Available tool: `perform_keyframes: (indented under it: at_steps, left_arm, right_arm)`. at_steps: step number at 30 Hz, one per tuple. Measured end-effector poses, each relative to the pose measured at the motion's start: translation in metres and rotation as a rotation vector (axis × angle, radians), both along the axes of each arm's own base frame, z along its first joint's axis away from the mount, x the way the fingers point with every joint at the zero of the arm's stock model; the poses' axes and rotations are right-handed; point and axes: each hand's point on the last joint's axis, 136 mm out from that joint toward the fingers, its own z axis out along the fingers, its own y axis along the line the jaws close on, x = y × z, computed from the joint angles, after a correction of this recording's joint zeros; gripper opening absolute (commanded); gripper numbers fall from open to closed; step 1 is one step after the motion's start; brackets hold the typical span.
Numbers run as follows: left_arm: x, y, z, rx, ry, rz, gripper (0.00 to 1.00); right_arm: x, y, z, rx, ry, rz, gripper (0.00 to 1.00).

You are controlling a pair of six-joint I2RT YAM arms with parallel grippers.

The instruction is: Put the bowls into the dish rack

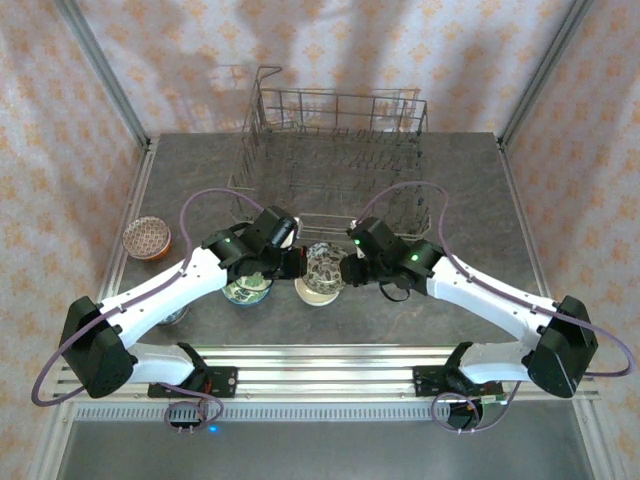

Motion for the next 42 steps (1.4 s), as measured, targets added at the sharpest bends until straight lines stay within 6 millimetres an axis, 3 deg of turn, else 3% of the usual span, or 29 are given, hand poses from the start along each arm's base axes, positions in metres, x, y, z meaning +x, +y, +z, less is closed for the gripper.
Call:
perform_keyframes:
  at_steps: [11, 19, 25, 28, 31, 36, 39, 42]
  left_arm:
    - [-0.001, -0.010, 0.014, -0.021, -0.025, -0.021, 0.00]
    - [0.009, -0.011, 0.056, -0.050, -0.130, 0.002, 0.39]
    - [0.013, -0.003, 0.106, -0.100, -0.252, 0.033, 0.57]
    - [0.020, 0.001, 0.130, -0.114, -0.301, 0.049, 0.60]
    - [0.035, 0.022, 0.150, -0.115, -0.343, 0.106, 0.61]
    - [0.063, 0.090, 0.175, -0.068, -0.400, 0.259, 0.64]
    - [0.076, 0.129, 0.182, -0.043, -0.418, 0.336, 0.69]
    - [0.088, 0.169, 0.176, -0.027, -0.395, 0.420, 0.70]
  right_arm:
    - [0.004, -0.006, 0.017, 0.027, -0.022, -0.077, 0.12]
    - [0.012, -0.017, 0.056, 0.053, -0.071, -0.170, 0.01]
    - [0.017, -0.026, 0.084, 0.092, -0.113, -0.245, 0.00]
    - [0.022, -0.031, 0.099, 0.094, -0.150, -0.282, 0.00]
    - [0.031, -0.039, 0.122, 0.085, -0.213, -0.329, 0.00]
    - [0.058, -0.066, 0.167, 0.089, -0.347, -0.472, 0.00]
    - [0.079, -0.092, 0.177, 0.056, -0.390, -0.580, 0.00]
    - [0.101, -0.112, 0.182, -0.013, -0.414, -0.664, 0.00]
